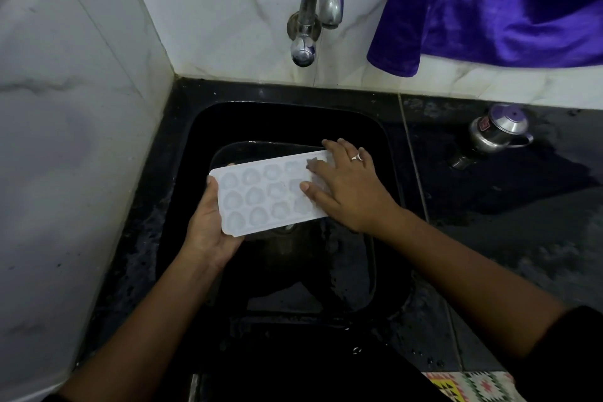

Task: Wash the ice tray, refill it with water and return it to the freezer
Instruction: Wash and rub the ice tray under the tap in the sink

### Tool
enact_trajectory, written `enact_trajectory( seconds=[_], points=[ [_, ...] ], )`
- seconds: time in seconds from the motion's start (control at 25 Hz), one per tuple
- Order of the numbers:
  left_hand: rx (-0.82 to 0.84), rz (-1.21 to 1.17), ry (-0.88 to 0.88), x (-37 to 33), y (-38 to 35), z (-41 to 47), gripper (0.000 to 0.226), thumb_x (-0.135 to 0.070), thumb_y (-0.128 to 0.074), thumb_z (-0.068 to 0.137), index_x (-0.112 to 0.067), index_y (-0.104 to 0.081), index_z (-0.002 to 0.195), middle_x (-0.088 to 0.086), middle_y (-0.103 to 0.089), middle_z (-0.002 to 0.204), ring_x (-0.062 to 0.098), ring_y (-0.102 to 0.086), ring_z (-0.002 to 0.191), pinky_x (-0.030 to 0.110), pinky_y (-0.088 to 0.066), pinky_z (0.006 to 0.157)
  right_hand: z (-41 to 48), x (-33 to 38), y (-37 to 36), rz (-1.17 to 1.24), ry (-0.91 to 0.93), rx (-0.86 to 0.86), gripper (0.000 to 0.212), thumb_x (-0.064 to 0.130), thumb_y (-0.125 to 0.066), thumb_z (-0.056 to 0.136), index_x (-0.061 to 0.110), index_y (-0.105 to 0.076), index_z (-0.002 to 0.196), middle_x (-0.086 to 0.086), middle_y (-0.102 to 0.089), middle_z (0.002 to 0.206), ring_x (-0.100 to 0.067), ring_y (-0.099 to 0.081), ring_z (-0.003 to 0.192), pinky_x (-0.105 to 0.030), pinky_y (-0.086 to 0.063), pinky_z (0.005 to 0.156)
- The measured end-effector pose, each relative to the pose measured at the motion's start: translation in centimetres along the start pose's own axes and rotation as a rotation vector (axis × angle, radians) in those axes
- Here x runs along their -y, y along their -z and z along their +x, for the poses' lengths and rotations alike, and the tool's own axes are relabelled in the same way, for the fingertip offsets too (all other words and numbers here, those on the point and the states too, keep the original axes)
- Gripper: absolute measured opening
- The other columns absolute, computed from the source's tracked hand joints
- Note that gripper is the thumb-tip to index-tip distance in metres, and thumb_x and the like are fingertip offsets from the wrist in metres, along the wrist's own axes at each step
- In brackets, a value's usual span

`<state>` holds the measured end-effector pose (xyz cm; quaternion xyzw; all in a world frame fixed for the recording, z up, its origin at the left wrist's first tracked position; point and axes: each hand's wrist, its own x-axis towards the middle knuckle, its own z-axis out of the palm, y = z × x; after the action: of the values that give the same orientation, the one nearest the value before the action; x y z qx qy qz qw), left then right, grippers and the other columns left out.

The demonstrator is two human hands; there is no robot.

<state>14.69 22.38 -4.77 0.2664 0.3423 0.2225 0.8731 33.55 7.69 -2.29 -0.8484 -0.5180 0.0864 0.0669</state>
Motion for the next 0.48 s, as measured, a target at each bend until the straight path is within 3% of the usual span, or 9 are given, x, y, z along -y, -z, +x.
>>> enact_trajectory(
  seconds=[0.16,0.24,0.36,0.48],
  points=[
    [0.021,0.017,0.007,0.04,0.11,0.07,0.059,-0.051,-0.033,0.112,-0.028,-0.086,0.098,0.007,-0.077,0.124,0.028,-0.077,0.109,0.046,-0.065,0.076,0.26,-0.13,-0.10,0.016,-0.025,-0.011,0.062,0.065,-0.021,0.099,0.032,-0.055,0.139,-0.014,-0.027,0.166,-0.037,-0.016,0.156,-0.065,-0.011,0.123],
    [0.009,0.024,-0.007,0.17,0.26,0.24,0.055,-0.051,-0.033,0.112,-0.027,-0.082,0.106,0.007,-0.076,0.127,0.029,-0.075,0.112,0.047,-0.065,0.078,0.11,0.10,-0.53,-0.003,-0.004,0.015,0.064,0.063,-0.022,0.100,0.027,-0.052,0.143,-0.015,-0.025,0.167,-0.037,-0.016,0.156,-0.065,-0.011,0.124],
    [0.023,0.042,-0.011,0.08,0.81,0.33,0.050,-0.052,-0.034,0.112,-0.024,-0.075,0.118,0.009,-0.072,0.135,0.032,-0.072,0.119,0.050,-0.064,0.084,0.09,-0.48,-0.18,-0.006,0.018,0.001,0.055,0.056,-0.025,0.102,0.034,-0.053,0.143,-0.014,-0.025,0.167,-0.038,-0.015,0.156,-0.065,-0.008,0.124],
    [0.032,0.063,-0.009,0.30,0.69,0.37,0.057,-0.051,-0.033,0.112,-0.028,-0.084,0.101,0.008,-0.075,0.129,0.030,-0.073,0.116,0.052,-0.064,0.091,0.35,0.05,-0.14,0.013,-0.004,0.022,0.062,0.056,-0.022,0.097,0.026,-0.056,0.139,-0.016,-0.026,0.167,-0.038,-0.016,0.156,-0.065,-0.009,0.124]
  ],
)
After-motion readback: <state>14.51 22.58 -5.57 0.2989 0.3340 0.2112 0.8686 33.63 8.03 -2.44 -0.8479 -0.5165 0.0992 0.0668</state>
